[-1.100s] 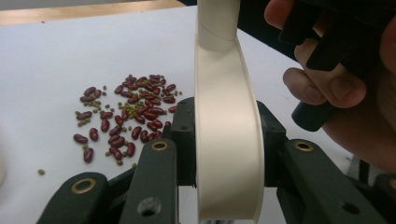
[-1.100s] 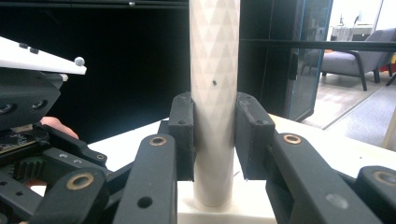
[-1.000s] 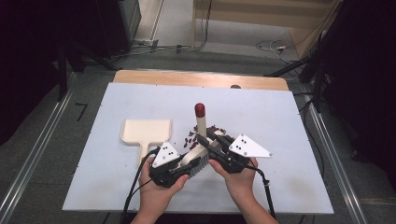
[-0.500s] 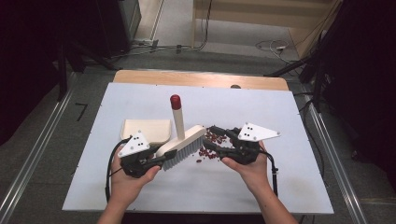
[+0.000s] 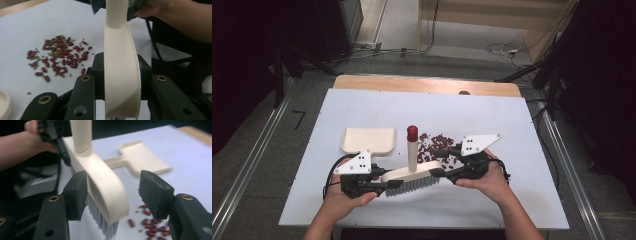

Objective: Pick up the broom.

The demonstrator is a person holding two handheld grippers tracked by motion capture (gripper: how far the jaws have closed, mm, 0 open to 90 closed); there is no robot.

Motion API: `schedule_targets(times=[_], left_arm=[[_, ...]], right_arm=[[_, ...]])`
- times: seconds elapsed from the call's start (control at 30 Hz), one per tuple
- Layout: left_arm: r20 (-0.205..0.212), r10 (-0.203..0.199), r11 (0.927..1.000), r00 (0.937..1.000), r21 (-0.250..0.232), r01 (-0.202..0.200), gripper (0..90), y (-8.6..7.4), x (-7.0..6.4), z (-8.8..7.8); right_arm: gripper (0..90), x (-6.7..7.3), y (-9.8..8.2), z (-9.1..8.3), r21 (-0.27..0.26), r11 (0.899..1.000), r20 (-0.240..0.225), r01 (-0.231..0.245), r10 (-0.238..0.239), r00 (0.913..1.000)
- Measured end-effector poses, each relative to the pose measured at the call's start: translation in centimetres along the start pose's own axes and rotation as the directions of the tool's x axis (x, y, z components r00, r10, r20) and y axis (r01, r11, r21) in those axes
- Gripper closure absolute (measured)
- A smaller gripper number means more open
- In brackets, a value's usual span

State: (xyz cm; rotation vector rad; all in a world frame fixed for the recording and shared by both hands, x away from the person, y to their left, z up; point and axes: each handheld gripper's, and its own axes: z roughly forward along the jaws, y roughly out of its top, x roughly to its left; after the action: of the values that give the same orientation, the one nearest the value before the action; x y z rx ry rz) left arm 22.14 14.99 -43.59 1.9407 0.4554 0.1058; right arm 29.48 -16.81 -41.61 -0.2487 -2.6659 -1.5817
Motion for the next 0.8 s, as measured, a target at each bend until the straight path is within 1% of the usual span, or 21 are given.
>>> schedule_targets(times=[0.03, 0.07, 0.1, 0.13, 0.2, 0.23, 0.3, 0.33, 0.37, 0.4, 0.43, 0.47, 0.5, 0.53, 0.57, 0.6, 0.67, 0.7, 0.77, 0.8], left_arm=[[0.011, 0.006, 1.0, 0.9999, 0.006, -0.006, 68.6, 0.0, -0.1, 0.1], [0.035, 0.013, 0.9997, 0.9993, 0.019, -0.013, 68.6, 0.0, -0.2, 0.4], [0.035, 0.013, 0.9997, 0.9993, 0.019, -0.013, 68.6, 0.0, -0.2, 0.4], [0.045, 0.019, 0.9994, 0.9988, 0.03, -0.02, 68.6, 0.1, -0.3, 0.5], [0.059, 0.021, 0.9988, 0.998, 0.042, -0.024, 68.6, 0.1, -0.4, 0.7], [0.067, 0.023, 0.9987, 0.9975, 0.044, -0.026, 68.6, 0.1, -0.4, 0.8], [0.079, 0.023, 0.9984, 0.9966, 0.049, -0.027, 68.6, 0.1, -0.5, 0.9], [0.084, 0.024, 0.9984, 0.9962, 0.05, -0.028, 68.6, 0.2, -0.5, 1.0], [0.09, 0.023, 0.9983, 0.9957, 0.05, -0.028, 68.6, 0.2, -0.6, 1.1], [0.095, 0.023, 0.9983, 0.9952, 0.051, -0.028, 68.6, 0.2, -0.6, 1.1], [0.104, 0.022, 0.9983, 0.9943, 0.052, -0.028, 68.6, 0.2, -0.6, 1.1], [0.112, 0.023, 0.9981, 0.9934, 0.054, -0.029, 68.6, 0.2, -0.6, 1.2], [0.118, 0.023, 0.998, 0.9927, 0.056, -0.03, 68.6, 0.2, -0.6, 1.2], [0.125, 0.021, 0.9982, 0.992, 0.053, -0.028, 68.6, 0.1, -0.6, 1.1], [0.134, 0.019, 0.9982, 0.9908, 0.053, -0.027, 68.6, 0.1, -0.5, 1.0], [0.141, 0.017, 0.9984, 0.9899, 0.051, -0.024, 68.6, 0.1, -0.5, 1.0], [0.151, 0.014, 0.9986, 0.9884, 0.048, -0.022, 68.6, 0.0, -0.4, 0.9], [0.156, 0.015, 0.9988, 0.9876, 0.045, -0.022, 68.5, -0.1, -0.2, 0.8], [0.161, 0.005, 0.9993, 0.987, 0.037, -0.011, 68.3, -0.2, 0.0, 0.7], [0.144, -0.003, 0.9998, 0.9896, 0.021, 0.0, 65.6, -0.3, 0.2, 0.6]], right_arm=[[39.3, 0.0, 0.0, 0.0, 0.0, 1.0, 0.0, 0.0, 0.0, 1.0], [42.2, 0.2, -0.1, 0.5, 0.02, 1.0, -0.056, 0.01, -0.009, 0.9984], [43.3, 0.3, -0.1, 0.7, 0.036, 0.999, -0.076, 0.013, -0.011, 0.997], [43.3, 0.3, -0.1, 0.7, 0.036, 0.999, -0.076, 0.013, -0.011, 0.997], [45.5, 0.5, -0.2, 1.1, 0.067, 0.997, -0.11, 0.025, -0.017, 0.9937], [45.8, 0.6, -0.3, 1.4, 0.095, 0.995, -0.134, 0.032, -0.019, 0.9908], [47.8, 0.8, -0.5, 1.9, 0.126, 0.991, -0.174, 0.043, -0.021, 0.9845], [51.3, 0.9, -0.5, 2.1, 0.137, 0.99, -0.189, 0.041, -0.015, 0.9819], [55.3, 1.0, -0.6, 2.4, 0.146, 0.988, -0.219, 0.055, -0.022, 0.9756], [55.3, 1.0, -0.6, 2.4, 0.146, 0.988, -0.219, 0.055, -0.022, 0.9756], [60.9, 1.1, -0.7, 2.7, 0.151, 0.987, -0.237, 0.063, -0.026, 0.9712], [60.9, 1.1, -0.7, 2.7, 0.151, 0.987, -0.237, 0.063, -0.026, 0.9712], [63.5, 1.0, -0.8, 2.9, 0.153, 0.986, -0.266, 0.068, -0.025, 0.9636], [63.5, 1.0, -0.8, 2.9, 0.153, 0.986, -0.266, 0.068, -0.025, 0.9636], [64.3, 0.9, -0.8, 2.9, 0.145, 0.987, -0.28, 0.069, -0.026, 0.9597], [65.5, 1.0, -0.8, 2.9, 0.131, 0.988, -0.292, 0.081, -0.04, 0.9557], [65.6, 1.2, -0.8, 2.9, 0.135, 0.987, -0.287, 0.084, -0.043, 0.957], [66.0, 1.4, -0.6, 2.9, 0.129, 0.987, -0.275, 0.1, -0.061, 0.9595], [66.0, 1.5, -0.6, 3.0, 0.125, 0.987, -0.271, 0.103, -0.066, 0.9604], [66.2, 1.6, -0.5, 3.0, 0.125, 0.988, -0.245, 0.092, -0.059, 0.9678]])
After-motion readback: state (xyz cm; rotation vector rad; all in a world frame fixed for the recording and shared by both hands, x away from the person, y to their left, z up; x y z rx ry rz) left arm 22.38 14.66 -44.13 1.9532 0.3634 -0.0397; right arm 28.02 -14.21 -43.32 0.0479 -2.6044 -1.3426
